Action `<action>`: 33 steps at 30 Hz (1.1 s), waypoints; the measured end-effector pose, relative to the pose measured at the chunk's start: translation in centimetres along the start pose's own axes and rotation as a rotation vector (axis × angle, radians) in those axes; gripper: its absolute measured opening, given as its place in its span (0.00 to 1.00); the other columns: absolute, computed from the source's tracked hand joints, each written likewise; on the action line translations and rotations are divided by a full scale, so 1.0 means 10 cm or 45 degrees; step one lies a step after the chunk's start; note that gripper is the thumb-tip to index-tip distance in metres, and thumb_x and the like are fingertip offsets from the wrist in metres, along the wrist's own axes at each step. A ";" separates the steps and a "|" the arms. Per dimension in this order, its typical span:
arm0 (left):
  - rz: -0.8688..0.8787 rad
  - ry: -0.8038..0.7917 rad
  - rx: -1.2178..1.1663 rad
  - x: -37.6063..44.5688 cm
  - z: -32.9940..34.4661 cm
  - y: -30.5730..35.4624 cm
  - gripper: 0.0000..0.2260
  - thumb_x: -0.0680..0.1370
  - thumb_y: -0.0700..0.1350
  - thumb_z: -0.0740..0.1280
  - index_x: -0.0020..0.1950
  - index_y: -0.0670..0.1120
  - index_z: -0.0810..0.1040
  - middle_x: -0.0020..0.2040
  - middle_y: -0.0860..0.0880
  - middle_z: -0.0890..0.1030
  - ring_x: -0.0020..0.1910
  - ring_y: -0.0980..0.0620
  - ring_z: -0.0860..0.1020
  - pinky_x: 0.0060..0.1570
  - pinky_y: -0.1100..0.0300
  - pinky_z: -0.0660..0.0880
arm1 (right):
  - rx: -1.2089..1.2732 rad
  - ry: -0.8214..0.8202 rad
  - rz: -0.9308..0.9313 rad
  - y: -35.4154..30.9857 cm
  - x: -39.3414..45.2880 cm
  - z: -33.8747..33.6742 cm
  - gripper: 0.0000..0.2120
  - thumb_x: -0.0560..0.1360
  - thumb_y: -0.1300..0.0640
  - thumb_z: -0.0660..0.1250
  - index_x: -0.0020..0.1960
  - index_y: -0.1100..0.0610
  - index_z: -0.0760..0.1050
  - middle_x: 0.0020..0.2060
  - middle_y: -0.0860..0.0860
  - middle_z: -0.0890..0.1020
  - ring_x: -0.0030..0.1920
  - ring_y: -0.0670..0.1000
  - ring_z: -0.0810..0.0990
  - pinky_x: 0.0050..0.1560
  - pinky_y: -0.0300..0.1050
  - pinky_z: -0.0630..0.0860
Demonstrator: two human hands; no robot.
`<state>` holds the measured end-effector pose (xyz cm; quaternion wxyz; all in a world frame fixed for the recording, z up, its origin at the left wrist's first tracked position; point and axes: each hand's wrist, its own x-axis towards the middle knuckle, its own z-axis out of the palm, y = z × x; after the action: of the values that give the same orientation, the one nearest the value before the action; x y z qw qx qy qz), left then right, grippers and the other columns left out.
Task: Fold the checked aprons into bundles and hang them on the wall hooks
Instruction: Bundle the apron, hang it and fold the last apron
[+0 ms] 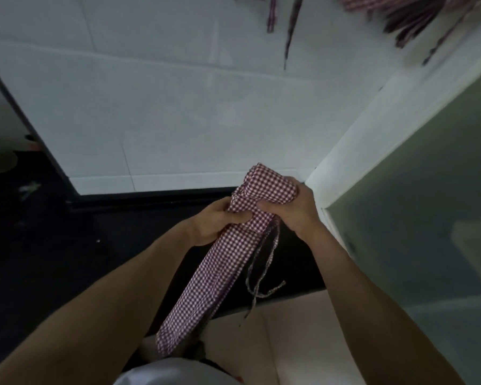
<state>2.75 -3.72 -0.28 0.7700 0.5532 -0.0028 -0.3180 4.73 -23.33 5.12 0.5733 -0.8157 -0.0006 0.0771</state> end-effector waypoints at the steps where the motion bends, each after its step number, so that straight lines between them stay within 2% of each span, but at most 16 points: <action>1: -0.011 0.008 0.063 0.02 0.08 0.07 0.26 0.71 0.48 0.74 0.68 0.47 0.73 0.62 0.47 0.81 0.61 0.47 0.80 0.59 0.51 0.75 | -0.068 0.056 -0.113 -0.13 -0.01 -0.08 0.28 0.62 0.60 0.84 0.59 0.53 0.77 0.53 0.46 0.83 0.54 0.46 0.82 0.56 0.49 0.82; 4: -0.011 0.138 0.182 0.11 0.27 0.18 0.27 0.69 0.56 0.77 0.62 0.44 0.78 0.60 0.45 0.82 0.58 0.46 0.81 0.63 0.48 0.75 | -0.194 0.208 -0.436 -0.43 -0.06 -0.28 0.22 0.66 0.60 0.82 0.57 0.52 0.79 0.51 0.44 0.83 0.52 0.44 0.82 0.55 0.47 0.81; 6: 0.008 0.203 0.082 0.17 0.40 0.28 0.23 0.72 0.54 0.74 0.61 0.41 0.79 0.59 0.44 0.82 0.57 0.45 0.81 0.64 0.46 0.75 | -0.320 0.287 -0.677 -0.54 -0.12 -0.36 0.20 0.69 0.61 0.80 0.59 0.55 0.80 0.52 0.47 0.84 0.53 0.46 0.83 0.55 0.46 0.81; 9: 0.097 0.105 0.058 0.21 0.56 0.44 0.22 0.75 0.51 0.73 0.63 0.40 0.79 0.60 0.43 0.82 0.59 0.43 0.80 0.65 0.45 0.73 | -0.640 0.368 -1.058 -0.56 -0.24 -0.35 0.18 0.72 0.61 0.75 0.61 0.61 0.80 0.54 0.53 0.84 0.54 0.51 0.83 0.55 0.49 0.81; 12: 0.131 0.010 0.005 0.15 0.66 0.61 0.11 0.80 0.49 0.64 0.58 0.44 0.78 0.56 0.45 0.82 0.55 0.47 0.80 0.56 0.54 0.76 | -0.876 0.406 -1.310 -0.43 -0.29 -0.35 0.20 0.70 0.61 0.75 0.61 0.65 0.80 0.58 0.58 0.83 0.59 0.56 0.82 0.58 0.56 0.79; 15: 0.028 -0.085 -0.101 0.05 0.67 0.73 0.14 0.85 0.45 0.54 0.56 0.44 0.79 0.50 0.46 0.84 0.48 0.50 0.82 0.48 0.55 0.78 | -0.884 0.375 -1.352 -0.35 -0.34 -0.41 0.20 0.72 0.57 0.75 0.61 0.65 0.80 0.60 0.59 0.82 0.63 0.58 0.80 0.61 0.59 0.78; 17: -0.073 -0.138 -0.245 -0.01 0.63 0.79 0.20 0.85 0.48 0.49 0.57 0.42 0.79 0.50 0.43 0.84 0.46 0.47 0.82 0.50 0.49 0.77 | -0.872 0.314 -1.348 -0.31 -0.38 -0.43 0.20 0.73 0.58 0.74 0.62 0.66 0.79 0.63 0.61 0.79 0.66 0.59 0.77 0.65 0.61 0.75; 18: -0.087 -0.152 -0.316 -0.03 0.60 0.81 0.22 0.84 0.51 0.49 0.59 0.41 0.79 0.53 0.42 0.84 0.49 0.45 0.82 0.53 0.47 0.76 | -0.889 0.278 -1.343 -0.29 -0.39 -0.44 0.20 0.74 0.60 0.72 0.64 0.66 0.78 0.66 0.62 0.77 0.68 0.61 0.75 0.67 0.62 0.73; 20: -0.101 -0.206 -0.424 -0.05 0.56 0.85 0.28 0.81 0.61 0.53 0.66 0.41 0.77 0.63 0.40 0.80 0.58 0.42 0.80 0.62 0.43 0.72 | -0.935 0.203 -1.332 -0.29 -0.41 -0.47 0.20 0.76 0.63 0.69 0.67 0.64 0.76 0.69 0.63 0.74 0.72 0.62 0.70 0.71 0.64 0.68; 22: -0.136 -0.302 -0.449 -0.08 0.54 0.89 0.36 0.76 0.68 0.60 0.71 0.40 0.73 0.68 0.38 0.76 0.66 0.39 0.76 0.68 0.41 0.68 | -0.928 0.144 -1.300 -0.31 -0.44 -0.48 0.21 0.76 0.62 0.70 0.68 0.62 0.76 0.71 0.62 0.72 0.74 0.61 0.67 0.73 0.62 0.66; 23: -0.122 -0.337 -0.375 -0.09 0.54 0.91 0.36 0.75 0.67 0.64 0.71 0.41 0.73 0.68 0.38 0.76 0.66 0.39 0.76 0.67 0.42 0.70 | -0.903 0.122 -1.261 -0.33 -0.46 -0.47 0.21 0.76 0.60 0.70 0.68 0.61 0.76 0.71 0.61 0.71 0.75 0.60 0.66 0.74 0.60 0.65; 26: -0.045 -0.351 -0.080 -0.10 0.54 0.98 0.30 0.72 0.54 0.73 0.69 0.42 0.75 0.65 0.40 0.79 0.59 0.44 0.80 0.59 0.50 0.78 | -0.811 0.083 -1.154 -0.43 -0.53 -0.48 0.18 0.77 0.60 0.69 0.66 0.60 0.78 0.71 0.59 0.71 0.74 0.56 0.66 0.75 0.53 0.64; 28: -0.012 -0.322 -0.033 -0.09 0.52 1.04 0.27 0.71 0.51 0.73 0.68 0.42 0.75 0.62 0.41 0.81 0.57 0.45 0.81 0.56 0.51 0.78 | -0.670 0.183 -0.961 -0.52 -0.57 -0.50 0.16 0.77 0.68 0.67 0.62 0.55 0.81 0.69 0.55 0.74 0.71 0.52 0.71 0.71 0.50 0.71; 30: 0.047 -0.291 0.013 -0.08 0.48 1.12 0.25 0.72 0.49 0.72 0.68 0.42 0.75 0.61 0.43 0.82 0.57 0.45 0.82 0.57 0.51 0.77 | -0.387 0.234 -0.609 -0.64 -0.61 -0.54 0.19 0.78 0.70 0.65 0.59 0.47 0.79 0.65 0.50 0.77 0.65 0.48 0.77 0.63 0.53 0.78; 32: 0.113 -0.285 0.081 -0.09 0.46 1.19 0.25 0.72 0.48 0.72 0.68 0.43 0.75 0.61 0.43 0.82 0.58 0.44 0.81 0.58 0.50 0.76 | 0.036 0.119 -0.269 -0.72 -0.62 -0.57 0.12 0.80 0.57 0.66 0.61 0.47 0.75 0.61 0.51 0.80 0.58 0.50 0.82 0.61 0.55 0.78; 33: 0.137 -0.289 0.120 -0.09 0.45 1.21 0.26 0.72 0.47 0.73 0.68 0.43 0.74 0.61 0.43 0.82 0.59 0.43 0.81 0.59 0.48 0.76 | 0.143 0.051 -0.146 -0.76 -0.62 -0.57 0.17 0.77 0.47 0.69 0.64 0.48 0.73 0.60 0.52 0.81 0.58 0.51 0.82 0.61 0.54 0.77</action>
<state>6.37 -4.87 12.12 0.7539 0.5481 -0.1346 -0.3362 -0.02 -26.65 14.88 0.6214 -0.7824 -0.0314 0.0277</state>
